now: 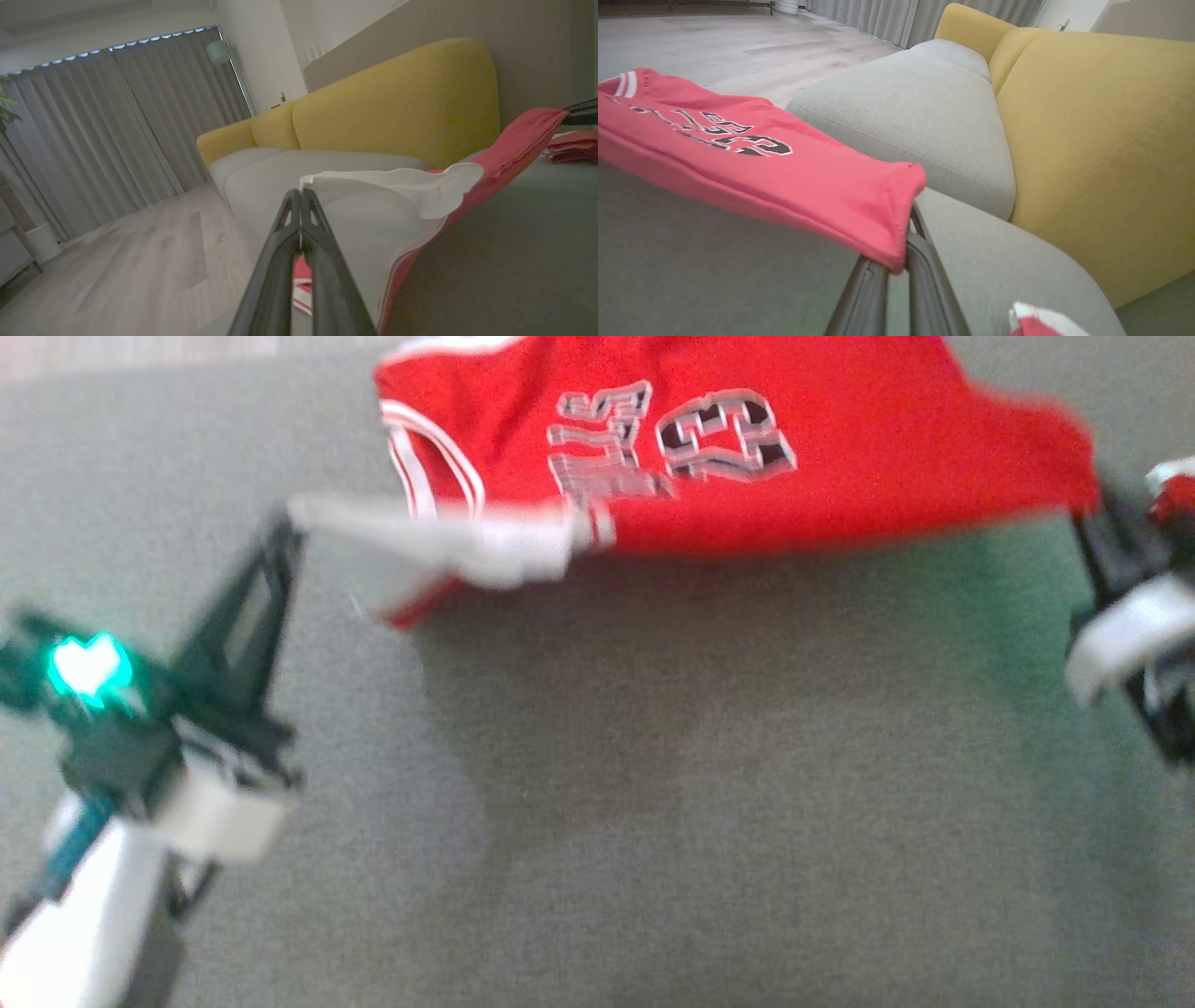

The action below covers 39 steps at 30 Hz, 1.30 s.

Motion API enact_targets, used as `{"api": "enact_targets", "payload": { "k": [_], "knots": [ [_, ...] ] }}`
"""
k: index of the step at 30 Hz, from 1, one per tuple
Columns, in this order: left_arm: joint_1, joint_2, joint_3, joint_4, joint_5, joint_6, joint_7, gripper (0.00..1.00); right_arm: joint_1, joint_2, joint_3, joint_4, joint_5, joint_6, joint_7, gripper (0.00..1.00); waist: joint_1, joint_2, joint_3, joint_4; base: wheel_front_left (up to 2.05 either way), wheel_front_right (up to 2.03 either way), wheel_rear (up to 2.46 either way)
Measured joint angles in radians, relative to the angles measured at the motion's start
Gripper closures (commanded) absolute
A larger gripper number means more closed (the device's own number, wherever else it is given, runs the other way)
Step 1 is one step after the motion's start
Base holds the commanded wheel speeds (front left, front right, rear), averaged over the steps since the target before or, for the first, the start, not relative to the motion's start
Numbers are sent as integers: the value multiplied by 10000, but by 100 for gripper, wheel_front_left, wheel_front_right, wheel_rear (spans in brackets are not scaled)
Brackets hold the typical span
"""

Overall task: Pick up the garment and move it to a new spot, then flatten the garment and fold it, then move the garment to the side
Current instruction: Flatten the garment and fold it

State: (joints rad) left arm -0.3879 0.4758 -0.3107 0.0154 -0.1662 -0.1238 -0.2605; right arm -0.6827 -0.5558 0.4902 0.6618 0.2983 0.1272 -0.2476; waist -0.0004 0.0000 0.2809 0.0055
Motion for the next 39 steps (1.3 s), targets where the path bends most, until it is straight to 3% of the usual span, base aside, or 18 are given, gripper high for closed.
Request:
{"api": "enact_targets", "payload": {
  "k": [9, 18, 23, 30, 39],
  "knots": [
    [3323, -546, -23, -497, -351, -2, 10, 100, 4289, -186, -1620, -2086, -6, 0, 608, 100, 0, 0, -1202, 81, 0, 0, 0],
    [5032, -702, 196, -989, -125, -4, 12, 100, 7090, 418, -3390, -4556, -623, 0, 2299, 100, 3, 0, -1193, 56, 0, 0, 0],
    [4360, -723, 56, -1035, 203, -10, 12, 100, 7236, 464, -3797, -5010, -593, 0, 3490, 100, 4, 0, -822, 57, 0, 0, 0],
    [1679, -579, -625, -974, 535, -86, 10, 100, 6336, 297, -4163, -5409, -663, 0, 5279, 100, 7, 0, -72, 87, 0, 0, 0],
    [-1061, -151, -1281, -493, 623, -86, 8, 100, 4263, 59, -4410, -6004, -1616, 0, 6151, 100, 7, 0, 883, 39, 0, 0, 0]
  ]
}}
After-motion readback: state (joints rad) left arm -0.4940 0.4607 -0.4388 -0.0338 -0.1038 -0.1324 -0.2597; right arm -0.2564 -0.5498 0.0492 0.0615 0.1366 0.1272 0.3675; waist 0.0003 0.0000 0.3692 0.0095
